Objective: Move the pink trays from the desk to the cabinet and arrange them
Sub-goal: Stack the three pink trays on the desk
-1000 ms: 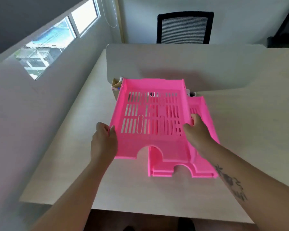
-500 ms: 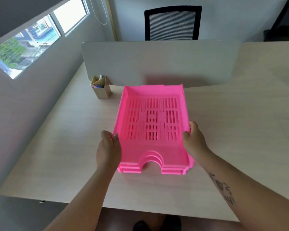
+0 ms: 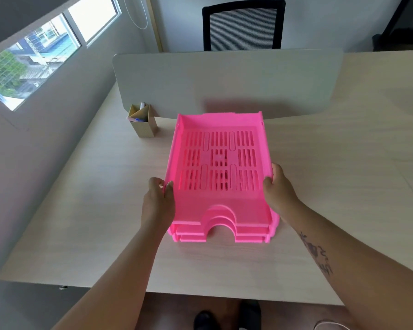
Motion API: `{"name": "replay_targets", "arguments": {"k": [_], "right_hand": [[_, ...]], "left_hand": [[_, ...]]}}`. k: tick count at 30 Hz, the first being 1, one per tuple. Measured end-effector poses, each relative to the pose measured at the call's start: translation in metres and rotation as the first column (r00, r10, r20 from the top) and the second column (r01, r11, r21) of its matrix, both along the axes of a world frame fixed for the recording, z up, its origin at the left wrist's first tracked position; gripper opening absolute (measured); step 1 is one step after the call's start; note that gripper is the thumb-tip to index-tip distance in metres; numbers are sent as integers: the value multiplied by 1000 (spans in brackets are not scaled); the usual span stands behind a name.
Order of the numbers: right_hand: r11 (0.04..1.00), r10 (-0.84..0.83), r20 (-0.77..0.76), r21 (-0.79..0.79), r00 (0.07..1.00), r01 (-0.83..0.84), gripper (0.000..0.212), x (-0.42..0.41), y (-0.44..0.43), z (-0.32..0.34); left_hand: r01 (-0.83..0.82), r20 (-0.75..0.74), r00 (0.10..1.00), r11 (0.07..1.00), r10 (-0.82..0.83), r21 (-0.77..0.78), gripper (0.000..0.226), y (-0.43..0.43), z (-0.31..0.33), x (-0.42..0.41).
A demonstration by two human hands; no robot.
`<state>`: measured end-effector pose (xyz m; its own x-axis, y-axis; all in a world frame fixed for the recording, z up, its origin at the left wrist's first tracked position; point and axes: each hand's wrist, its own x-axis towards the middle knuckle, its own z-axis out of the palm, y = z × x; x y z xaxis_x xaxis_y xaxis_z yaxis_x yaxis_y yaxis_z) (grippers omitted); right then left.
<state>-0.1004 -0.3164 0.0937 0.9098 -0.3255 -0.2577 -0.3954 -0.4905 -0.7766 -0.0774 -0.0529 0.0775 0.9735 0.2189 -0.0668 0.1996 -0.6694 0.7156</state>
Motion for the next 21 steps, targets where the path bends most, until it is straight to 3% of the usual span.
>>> {"name": "replay_targets", "arguments": {"k": [7,21], "right_hand": [[1000,-6,1,-19,1000,6,49,9,-6,-6],[1000,-16,-18,-9,1000,16,50,11,-2,-6]], "left_hand": [[36,7,999,993,-36,-113,8,4,-6,-2],[61,-37,997,977,-70,-205,14,11,-6,2]]}}
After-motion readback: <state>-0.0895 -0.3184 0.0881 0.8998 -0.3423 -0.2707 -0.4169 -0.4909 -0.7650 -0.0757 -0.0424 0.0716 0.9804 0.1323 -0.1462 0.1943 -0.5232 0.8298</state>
